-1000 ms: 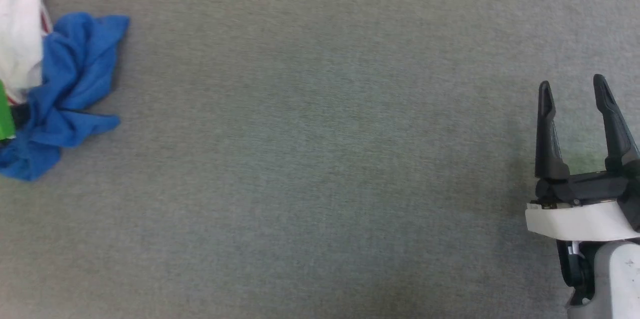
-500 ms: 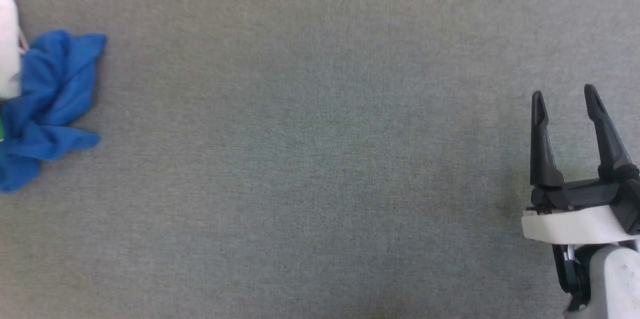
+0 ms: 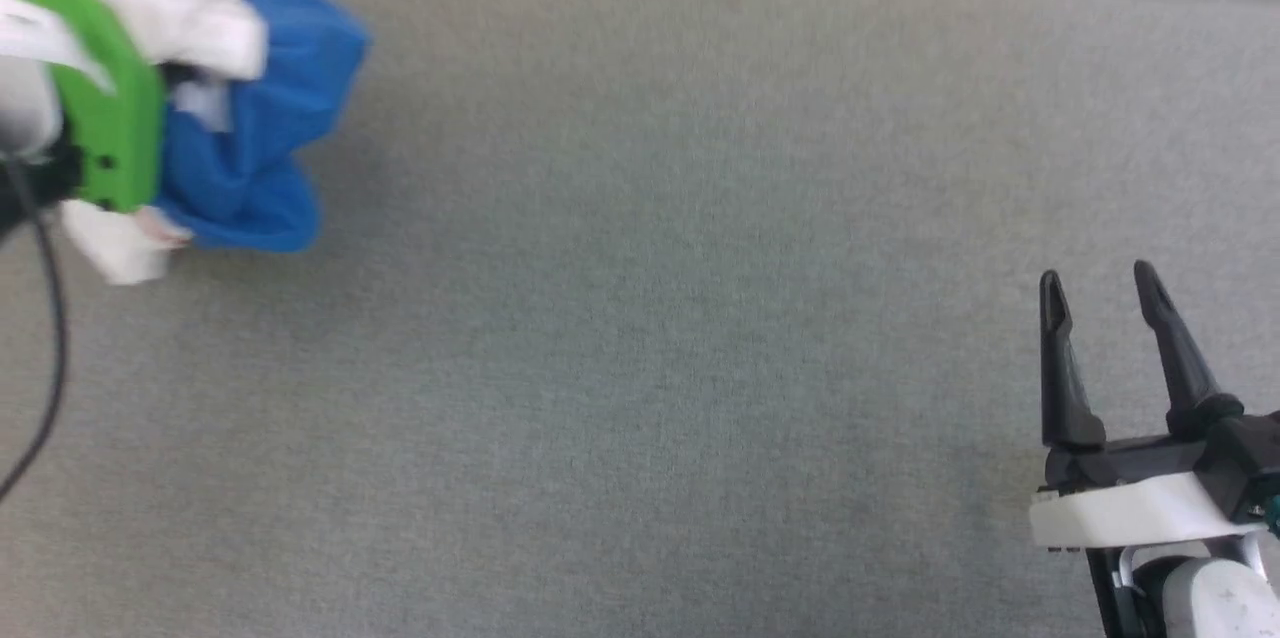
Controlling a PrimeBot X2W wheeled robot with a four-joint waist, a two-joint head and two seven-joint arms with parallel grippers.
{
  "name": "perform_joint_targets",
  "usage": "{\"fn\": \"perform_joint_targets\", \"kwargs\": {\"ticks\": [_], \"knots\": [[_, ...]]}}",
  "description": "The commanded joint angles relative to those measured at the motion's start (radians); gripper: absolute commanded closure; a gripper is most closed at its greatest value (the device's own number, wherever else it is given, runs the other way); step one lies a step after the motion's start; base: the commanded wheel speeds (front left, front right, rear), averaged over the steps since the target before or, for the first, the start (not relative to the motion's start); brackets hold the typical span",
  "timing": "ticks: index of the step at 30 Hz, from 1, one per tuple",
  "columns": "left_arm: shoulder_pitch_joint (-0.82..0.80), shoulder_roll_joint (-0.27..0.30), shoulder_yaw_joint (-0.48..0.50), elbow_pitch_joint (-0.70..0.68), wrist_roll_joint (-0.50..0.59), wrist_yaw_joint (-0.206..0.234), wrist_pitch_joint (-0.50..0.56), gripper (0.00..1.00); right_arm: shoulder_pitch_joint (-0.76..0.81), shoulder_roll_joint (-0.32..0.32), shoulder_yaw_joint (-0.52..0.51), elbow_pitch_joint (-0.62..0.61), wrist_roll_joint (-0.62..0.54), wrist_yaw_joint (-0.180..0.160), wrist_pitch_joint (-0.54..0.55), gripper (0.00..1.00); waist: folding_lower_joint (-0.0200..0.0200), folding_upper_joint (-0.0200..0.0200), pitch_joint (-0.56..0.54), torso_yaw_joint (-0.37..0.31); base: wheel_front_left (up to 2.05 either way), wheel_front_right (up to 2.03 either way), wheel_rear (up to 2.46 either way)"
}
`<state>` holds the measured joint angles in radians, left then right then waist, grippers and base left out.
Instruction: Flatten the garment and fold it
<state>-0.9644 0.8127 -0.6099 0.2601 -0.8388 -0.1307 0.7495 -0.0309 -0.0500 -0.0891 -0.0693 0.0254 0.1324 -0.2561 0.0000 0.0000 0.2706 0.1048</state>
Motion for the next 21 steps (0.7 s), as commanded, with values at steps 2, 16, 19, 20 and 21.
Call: {"fn": "perform_joint_targets", "kwargs": {"ticks": [2,16,19,20,21], "knots": [[-0.029,-0.011,-0.047,-0.068,-0.009,0.000,-0.003,1.00,0.014,0.000,0.003,0.002,0.013,-0.002,-0.006,0.00,0.0000,0.0000,-0.088,-0.019,0.00,0.00,0.00],[-0.082,-0.179,-0.365,-0.170,-0.065,0.000,-0.074,1.00,0.032,0.000,0.017,0.014,0.040,-0.002,-0.006,0.00,0.0000,0.0000,-0.115,-0.254,0.00,0.00,0.00],[-0.085,-0.226,-0.432,-0.132,-0.074,0.000,-0.117,1.00,0.023,0.000,0.021,0.008,0.047,-0.002,-0.006,0.00,0.0000,0.0000,-0.092,-0.305,0.00,0.00,0.00],[-0.086,-0.243,-0.458,-0.117,-0.076,0.000,-0.135,1.00,0.018,0.000,0.020,0.007,0.050,-0.002,-0.006,0.00,0.0000,0.0000,-0.080,-0.322,0.00,0.00,0.00],[-0.086,-0.261,-0.480,-0.105,-0.081,0.000,-0.151,1.00,0.015,0.000,0.016,0.006,0.053,-0.002,-0.006,0.00,0.0000,0.0000,-0.071,-0.333,0.00,0.00,0.00]]}}
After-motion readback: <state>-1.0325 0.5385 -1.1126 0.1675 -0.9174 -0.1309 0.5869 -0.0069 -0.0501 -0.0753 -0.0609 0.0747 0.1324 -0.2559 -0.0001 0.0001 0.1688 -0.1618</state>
